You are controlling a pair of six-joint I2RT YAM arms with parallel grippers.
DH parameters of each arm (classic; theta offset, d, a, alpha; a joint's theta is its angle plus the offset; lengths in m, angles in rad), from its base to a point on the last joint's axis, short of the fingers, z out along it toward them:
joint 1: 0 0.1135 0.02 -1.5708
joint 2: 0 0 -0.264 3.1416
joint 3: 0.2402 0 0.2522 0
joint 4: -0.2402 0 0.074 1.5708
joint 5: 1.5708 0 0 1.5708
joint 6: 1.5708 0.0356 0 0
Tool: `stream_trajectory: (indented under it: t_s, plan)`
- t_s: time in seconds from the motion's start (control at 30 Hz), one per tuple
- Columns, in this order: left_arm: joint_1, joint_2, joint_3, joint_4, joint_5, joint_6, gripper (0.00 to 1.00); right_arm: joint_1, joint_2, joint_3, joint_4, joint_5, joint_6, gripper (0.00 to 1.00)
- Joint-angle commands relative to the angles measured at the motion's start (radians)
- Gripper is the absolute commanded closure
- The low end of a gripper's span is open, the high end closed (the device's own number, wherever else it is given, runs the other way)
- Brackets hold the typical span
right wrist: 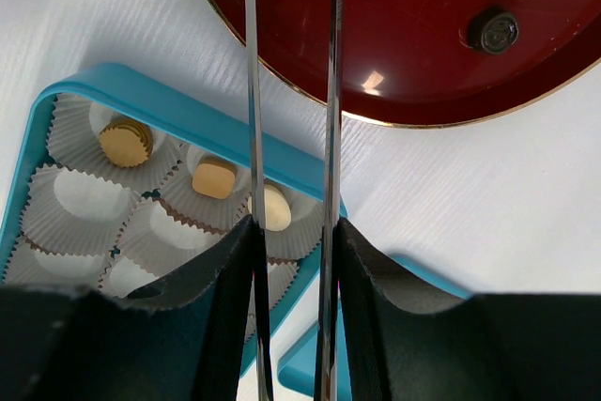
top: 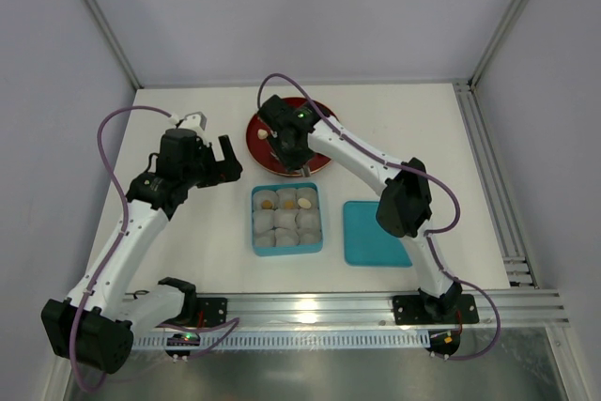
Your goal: Pack the chocolate
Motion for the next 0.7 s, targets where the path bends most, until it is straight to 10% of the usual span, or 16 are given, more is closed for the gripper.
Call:
stream_trajectory:
  t_s: [0.0, 0.67]
  plan:
    - [0.006, 0.002, 0.001, 0.026, 0.018, -0.006, 0.00, 0.007, -0.047, 0.021, -0.016, 0.019, 0.002, 0.60]
    - [0.011, 0.001, 0.001, 0.029, 0.025, -0.007, 0.00, 0.008, -0.074, -0.004, -0.019, 0.025, 0.005, 0.59]
